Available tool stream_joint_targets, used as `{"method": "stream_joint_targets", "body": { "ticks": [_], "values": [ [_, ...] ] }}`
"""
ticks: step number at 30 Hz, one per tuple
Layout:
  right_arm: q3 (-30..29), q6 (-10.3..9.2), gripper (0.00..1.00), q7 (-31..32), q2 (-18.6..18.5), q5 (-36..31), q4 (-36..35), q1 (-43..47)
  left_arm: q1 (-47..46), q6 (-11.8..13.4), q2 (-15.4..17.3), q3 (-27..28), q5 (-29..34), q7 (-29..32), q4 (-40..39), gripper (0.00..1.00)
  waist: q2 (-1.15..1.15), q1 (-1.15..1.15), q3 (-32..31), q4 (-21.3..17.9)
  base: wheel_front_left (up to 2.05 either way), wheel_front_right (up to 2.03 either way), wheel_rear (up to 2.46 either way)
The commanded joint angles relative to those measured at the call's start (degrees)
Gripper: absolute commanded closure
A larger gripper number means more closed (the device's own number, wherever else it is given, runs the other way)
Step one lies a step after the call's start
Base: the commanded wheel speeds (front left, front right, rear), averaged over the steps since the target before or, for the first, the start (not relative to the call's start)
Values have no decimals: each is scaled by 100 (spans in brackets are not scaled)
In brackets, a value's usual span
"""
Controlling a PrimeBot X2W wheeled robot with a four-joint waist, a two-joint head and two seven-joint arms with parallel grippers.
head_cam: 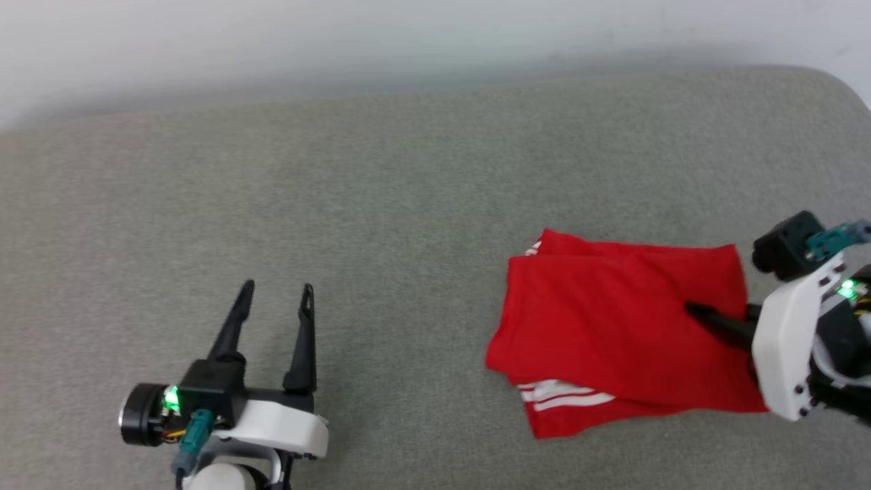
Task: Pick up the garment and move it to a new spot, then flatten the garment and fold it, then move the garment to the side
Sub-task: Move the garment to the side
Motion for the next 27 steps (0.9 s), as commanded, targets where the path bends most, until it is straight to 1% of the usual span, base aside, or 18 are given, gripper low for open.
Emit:
{"method": "stream_joint_targets", "body": {
  "ticks": [1, 4, 7, 10, 15, 20, 25, 27],
  "values": [
    [-42, -4, 100, 63, -70, 18, -5, -160, -111, -6, 78, 72, 13, -11, -75, 0, 0, 0, 342, -344, 0, 0, 0],
    [-144, -5, 100, 137, -272, -103, 135, -309, -201, -18, 130, 121, 73, -12, -218, 0, 0, 0, 639, -555, 0, 0, 0],
    [-278, -6, 100, 98, -465, -284, 377, -477, -331, -33, 223, 131, 144, -12, -362, 0, 0, 0, 936, -675, 0, 0, 0],
    [-409, -6, 100, 36, -727, -571, 716, -681, -485, -63, 311, 153, 181, -12, -495, 0, 0, 0, 1235, -720, 0, 0, 0],
    [-599, -6, 100, -77, -991, -989, 1420, -1075, -734, -73, 440, 167, 238, -12, -735, 0, 0, 0, 1713, -743, 0, 0, 0],
    [-800, -7, 100, -159, -1078, -1300, 2202, -1533, -872, -59, 496, 128, 298, -12, -939, 0, 0, 0, 2026, -711, 0, 0, 0],
    [-1181, -6, 100, -226, -923, -1511, 2927, -1865, -970, -34, 526, 101, 299, -12, -1075, 0, 0, 0, 2215, -632, 0, 0, 0],
    [-1264, -7, 100, -242, -908, -1589, 3041, -1917, -974, -37, 530, 97, 301, -12, -1092, 0, 0, 0, 2238, -616, 0, 0, 0]
  ]
}}
